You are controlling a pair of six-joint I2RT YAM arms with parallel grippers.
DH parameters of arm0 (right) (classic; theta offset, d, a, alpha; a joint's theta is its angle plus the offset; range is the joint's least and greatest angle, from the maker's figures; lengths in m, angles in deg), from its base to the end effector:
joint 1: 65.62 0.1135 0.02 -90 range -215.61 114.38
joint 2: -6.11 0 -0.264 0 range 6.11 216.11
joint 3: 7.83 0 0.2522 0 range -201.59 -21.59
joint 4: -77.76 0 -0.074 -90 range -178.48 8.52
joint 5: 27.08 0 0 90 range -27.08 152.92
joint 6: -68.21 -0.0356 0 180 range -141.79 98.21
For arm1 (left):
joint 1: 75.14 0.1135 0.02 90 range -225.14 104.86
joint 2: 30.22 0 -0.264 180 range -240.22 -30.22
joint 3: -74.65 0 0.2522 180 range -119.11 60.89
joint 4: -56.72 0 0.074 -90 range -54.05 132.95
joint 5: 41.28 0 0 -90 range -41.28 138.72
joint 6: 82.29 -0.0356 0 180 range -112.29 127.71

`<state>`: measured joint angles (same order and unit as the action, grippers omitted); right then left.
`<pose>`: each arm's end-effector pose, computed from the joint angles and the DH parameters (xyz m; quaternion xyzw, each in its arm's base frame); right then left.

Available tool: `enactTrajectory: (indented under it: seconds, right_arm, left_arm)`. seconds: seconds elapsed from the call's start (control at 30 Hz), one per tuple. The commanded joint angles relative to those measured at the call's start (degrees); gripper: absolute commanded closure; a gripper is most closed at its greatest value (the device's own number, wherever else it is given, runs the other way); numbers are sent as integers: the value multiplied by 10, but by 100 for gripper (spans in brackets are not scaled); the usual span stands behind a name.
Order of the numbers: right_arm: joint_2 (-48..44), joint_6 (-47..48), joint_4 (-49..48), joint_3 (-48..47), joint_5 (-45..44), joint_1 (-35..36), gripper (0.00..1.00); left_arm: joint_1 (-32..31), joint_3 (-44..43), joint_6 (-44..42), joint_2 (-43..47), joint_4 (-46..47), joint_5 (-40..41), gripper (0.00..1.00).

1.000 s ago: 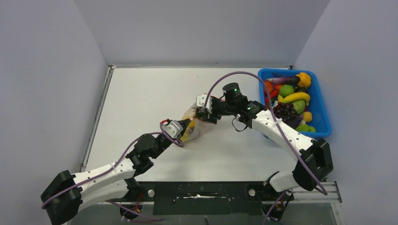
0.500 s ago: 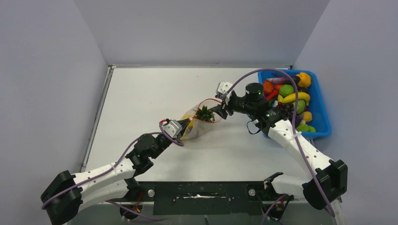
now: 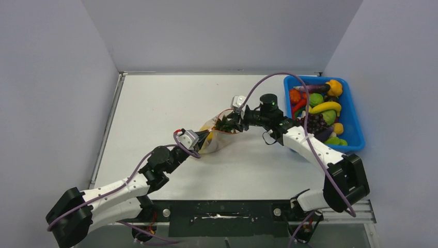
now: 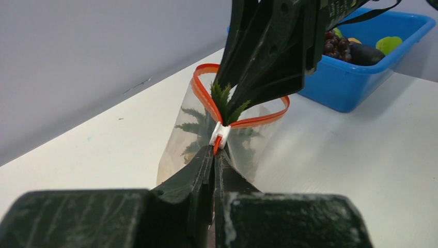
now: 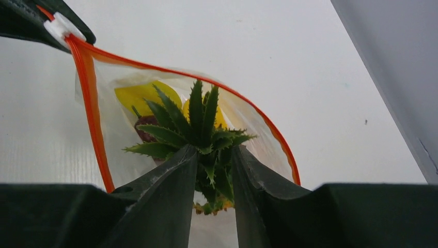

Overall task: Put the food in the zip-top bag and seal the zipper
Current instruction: Adjust the fake fruit in the zipper food storage bag.

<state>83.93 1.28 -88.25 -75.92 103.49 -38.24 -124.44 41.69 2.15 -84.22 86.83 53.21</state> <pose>0.2605 0.1610 0.2883 -0.5062 0.6297 0.3094 0.5015 0.1380 -0.1561 0.2538 0.2723 0.5893 -0.2596 0.7150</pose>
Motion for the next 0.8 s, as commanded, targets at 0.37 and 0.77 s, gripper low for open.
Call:
enactTrajectory:
  seconds: [0.37, 0.77]
  right_arm:
    - [144, -9, -53, -51, 5, 66, 89]
    - [79, -54, 22, -89, -65, 52, 48]
  left_arm:
    - [50, 3, 78, -9, 89, -60, 100]
    - [63, 3, 95, -3, 83, -64, 100]
